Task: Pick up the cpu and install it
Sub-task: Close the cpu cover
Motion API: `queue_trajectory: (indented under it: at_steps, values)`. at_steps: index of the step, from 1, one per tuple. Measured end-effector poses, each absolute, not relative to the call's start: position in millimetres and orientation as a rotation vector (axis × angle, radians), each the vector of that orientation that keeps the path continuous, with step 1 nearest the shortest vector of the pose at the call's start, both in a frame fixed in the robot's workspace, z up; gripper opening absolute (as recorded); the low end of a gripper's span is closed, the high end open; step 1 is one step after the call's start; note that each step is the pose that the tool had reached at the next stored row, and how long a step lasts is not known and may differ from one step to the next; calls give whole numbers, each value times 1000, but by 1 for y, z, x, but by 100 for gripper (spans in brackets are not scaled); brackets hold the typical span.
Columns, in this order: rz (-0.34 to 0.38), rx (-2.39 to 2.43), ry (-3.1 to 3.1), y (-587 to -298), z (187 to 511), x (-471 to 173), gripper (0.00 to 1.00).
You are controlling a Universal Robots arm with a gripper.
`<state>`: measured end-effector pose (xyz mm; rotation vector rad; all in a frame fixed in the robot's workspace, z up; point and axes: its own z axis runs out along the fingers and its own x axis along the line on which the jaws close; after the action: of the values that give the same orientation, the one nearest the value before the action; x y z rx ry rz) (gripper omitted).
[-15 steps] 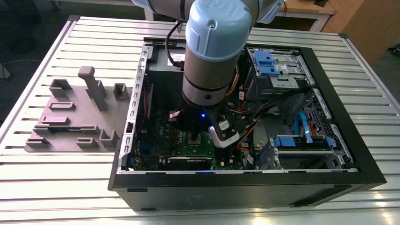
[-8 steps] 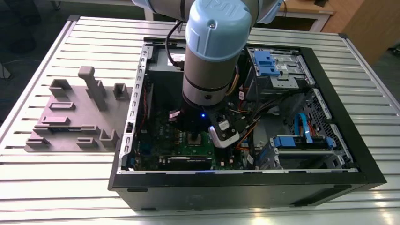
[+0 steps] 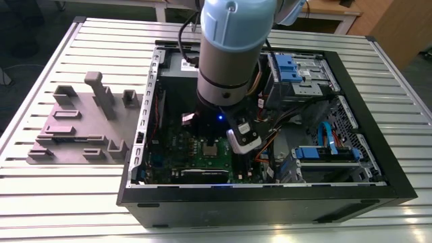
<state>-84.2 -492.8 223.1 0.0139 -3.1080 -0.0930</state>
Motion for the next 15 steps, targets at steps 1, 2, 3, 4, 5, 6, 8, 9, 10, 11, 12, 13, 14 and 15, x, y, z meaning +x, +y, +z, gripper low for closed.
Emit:
queue_trajectory:
  at_steps: [1,2,3,4,5,6,8,9,10,11,12,13,14,15]
  values:
    - [-93,14,-3108,-493,228,-84,10]
    - [-93,14,-3108,-493,232,-84,10]
    - [-93,14,-3108,-493,235,-84,10]
    - [-93,14,-3108,-493,240,-84,10]
    - [-93,14,-3108,-493,243,-84,10]
    - [-93,14,-3108,-493,247,-84,10]
    - [-93,14,-3108,-493,255,-84,10]
    - [-92,14,-3108,-493,257,-84,10]
    - [-93,14,-3108,-493,256,-84,10]
    - [-93,14,-3108,-493,256,-84,10]
    - [-93,14,-3108,-493,256,-84,10]
    - [-93,14,-3108,-493,256,-84,10]
    - [-93,15,-3108,-493,256,-84,10]
    - [-92,27,-3108,-493,257,-84,10]
